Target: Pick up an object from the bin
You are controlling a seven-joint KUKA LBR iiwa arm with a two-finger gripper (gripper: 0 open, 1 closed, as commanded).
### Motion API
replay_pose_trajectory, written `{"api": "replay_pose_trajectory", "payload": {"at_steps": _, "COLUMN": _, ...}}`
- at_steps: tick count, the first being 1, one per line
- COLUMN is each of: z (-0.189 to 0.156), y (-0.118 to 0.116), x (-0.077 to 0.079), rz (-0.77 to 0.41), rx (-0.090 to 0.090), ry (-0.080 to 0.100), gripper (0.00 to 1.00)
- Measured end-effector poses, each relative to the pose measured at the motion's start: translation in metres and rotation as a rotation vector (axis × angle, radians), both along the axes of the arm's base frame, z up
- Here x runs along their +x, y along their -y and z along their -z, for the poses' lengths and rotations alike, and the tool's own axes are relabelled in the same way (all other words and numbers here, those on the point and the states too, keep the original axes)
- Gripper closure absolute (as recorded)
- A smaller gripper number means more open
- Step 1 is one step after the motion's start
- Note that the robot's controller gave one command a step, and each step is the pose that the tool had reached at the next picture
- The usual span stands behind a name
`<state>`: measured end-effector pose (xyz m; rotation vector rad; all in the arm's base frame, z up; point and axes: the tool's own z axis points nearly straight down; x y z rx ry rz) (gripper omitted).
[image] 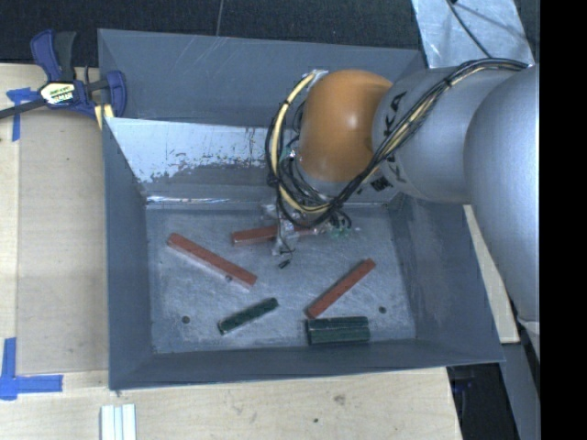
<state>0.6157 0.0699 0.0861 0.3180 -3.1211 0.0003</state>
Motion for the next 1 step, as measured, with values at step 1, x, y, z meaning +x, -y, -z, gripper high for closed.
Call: {"api": "replay_pose_trajectory", "payload": {"at_steps": 1, "z": -0.0224, "y": 0.0000, "x": -0.0005, "rz": 0.001, "rx": 0.000, "ry": -0.002, "gripper": 1.00}}
